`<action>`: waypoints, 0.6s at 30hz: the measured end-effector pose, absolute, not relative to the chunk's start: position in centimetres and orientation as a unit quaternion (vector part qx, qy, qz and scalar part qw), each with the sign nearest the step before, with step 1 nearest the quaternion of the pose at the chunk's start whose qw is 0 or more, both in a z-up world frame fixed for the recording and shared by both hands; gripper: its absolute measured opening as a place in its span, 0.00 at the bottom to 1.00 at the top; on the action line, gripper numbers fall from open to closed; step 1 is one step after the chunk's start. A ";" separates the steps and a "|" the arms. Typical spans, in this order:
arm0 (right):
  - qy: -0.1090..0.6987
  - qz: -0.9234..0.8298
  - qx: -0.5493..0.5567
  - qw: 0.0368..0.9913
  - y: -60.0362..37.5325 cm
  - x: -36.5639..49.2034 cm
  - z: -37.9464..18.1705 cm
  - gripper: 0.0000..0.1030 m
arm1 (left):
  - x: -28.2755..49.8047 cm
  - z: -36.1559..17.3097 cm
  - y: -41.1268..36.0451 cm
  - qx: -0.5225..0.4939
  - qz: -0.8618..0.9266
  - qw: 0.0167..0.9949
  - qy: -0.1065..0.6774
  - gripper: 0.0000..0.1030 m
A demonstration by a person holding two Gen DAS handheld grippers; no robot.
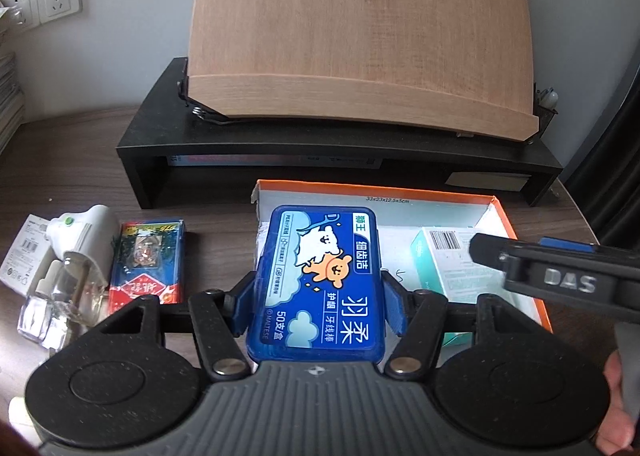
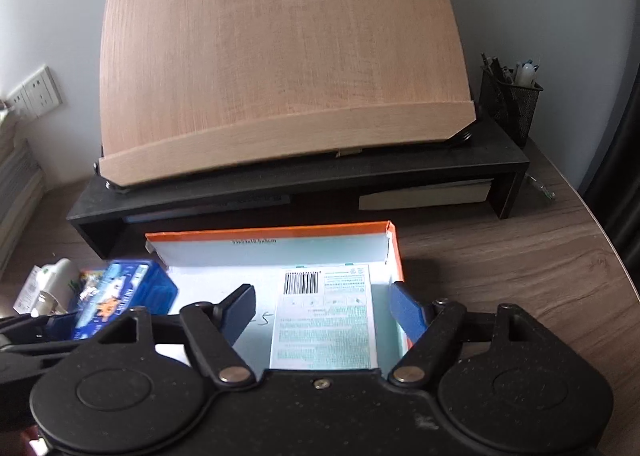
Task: Organize rigid objects
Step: 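Lower the blue box into the white box while the right lowers the teal box, then open both grippers and withdraw them from the white box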
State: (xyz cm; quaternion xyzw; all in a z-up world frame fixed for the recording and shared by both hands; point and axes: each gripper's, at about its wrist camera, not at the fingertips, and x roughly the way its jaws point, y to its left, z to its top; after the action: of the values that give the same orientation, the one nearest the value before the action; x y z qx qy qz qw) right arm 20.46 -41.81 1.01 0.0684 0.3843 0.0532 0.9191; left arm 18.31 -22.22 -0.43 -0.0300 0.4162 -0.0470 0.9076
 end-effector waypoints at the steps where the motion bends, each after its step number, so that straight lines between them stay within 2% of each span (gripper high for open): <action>1: 0.380 0.055 0.072 0.920 -42.1 20.1 1.2 0.86 | 18.6 -0.6 -22.4 -0.028 -0.048 0.907 0.418 0.61; 9: 0.371 0.031 0.076 0.925 -43.6 17.5 2.9 0.86 | 20.2 -2.1 -24.6 -0.024 -0.075 0.901 0.426 0.62; 11: 0.369 0.028 0.071 0.926 -43.6 16.8 3.2 0.86 | 20.3 -2.2 -25.1 -0.025 -0.087 0.900 0.427 0.76; 18: 0.364 0.031 0.068 0.928 -43.1 14.8 3.9 0.86 | 17.5 -0.4 -24.6 -0.029 -0.083 0.910 0.406 0.82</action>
State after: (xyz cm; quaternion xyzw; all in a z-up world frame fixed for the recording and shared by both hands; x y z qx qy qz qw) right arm 14.78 -43.07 3.90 0.0676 0.3641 0.0311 0.9284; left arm 17.46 -24.65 -0.35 -0.0289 0.4058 -0.0833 0.9097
